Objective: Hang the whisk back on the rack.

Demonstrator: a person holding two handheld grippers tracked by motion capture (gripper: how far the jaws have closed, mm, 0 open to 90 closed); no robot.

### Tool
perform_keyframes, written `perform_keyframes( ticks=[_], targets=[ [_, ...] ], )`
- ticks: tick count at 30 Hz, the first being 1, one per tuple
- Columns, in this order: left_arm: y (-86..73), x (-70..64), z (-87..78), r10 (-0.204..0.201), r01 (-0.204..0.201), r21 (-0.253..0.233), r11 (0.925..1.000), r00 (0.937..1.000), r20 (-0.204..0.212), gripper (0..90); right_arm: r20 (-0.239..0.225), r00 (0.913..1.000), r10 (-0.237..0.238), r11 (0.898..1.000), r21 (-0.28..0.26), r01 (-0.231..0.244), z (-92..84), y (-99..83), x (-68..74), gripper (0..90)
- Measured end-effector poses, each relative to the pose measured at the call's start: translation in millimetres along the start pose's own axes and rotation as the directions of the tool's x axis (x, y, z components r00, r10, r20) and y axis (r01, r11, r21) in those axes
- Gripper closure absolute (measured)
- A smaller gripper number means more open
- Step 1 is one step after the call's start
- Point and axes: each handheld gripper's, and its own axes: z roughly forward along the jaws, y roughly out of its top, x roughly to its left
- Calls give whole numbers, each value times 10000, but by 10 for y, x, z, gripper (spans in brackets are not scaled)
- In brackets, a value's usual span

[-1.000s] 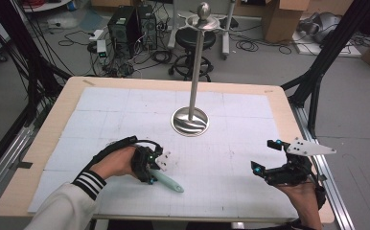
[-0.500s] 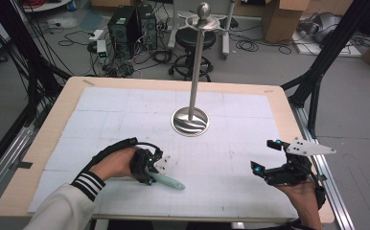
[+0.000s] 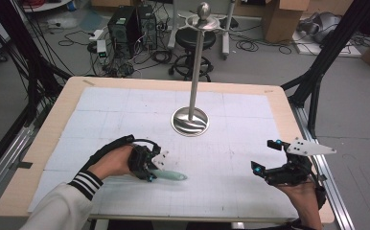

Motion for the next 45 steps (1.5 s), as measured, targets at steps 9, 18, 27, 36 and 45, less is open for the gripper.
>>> perform_keyframes(
  ticks=[9, 18, 27, 36, 45],
  targets=[
    [-66, 68, -263, -758, 734, -1305, 9887, 9970, -135, 695, -28, 10000, -36, 10000, -3, 36, 3, -1, -7, 5],
    [-122, 136, -452, -1649, 1546, -2505, 9557, 9861, -207, 695, -15, 10000, 0, 10000, 11, 0, 7, 0, -8, 5],
    [-121, 208, -691, -2138, 1861, -3367, 9230, 9757, -469, 695, -43, 10000, -36, 10000, 8, 36, 10, 0, -10, 5],
    [-129, 263, -956, -2685, 2169, -4139, 8841, 9607, -701, 695, -109, 9999, -30, 10000, 55, 31, 15, 1, -6, 5],
    [-134, 343, -1204, -3240, 2385, -4966, 8345, 9416, -922, 696, -122, 9999, -36, 10000, 78, 37, 29, 3, -6, 5]
  ],
)
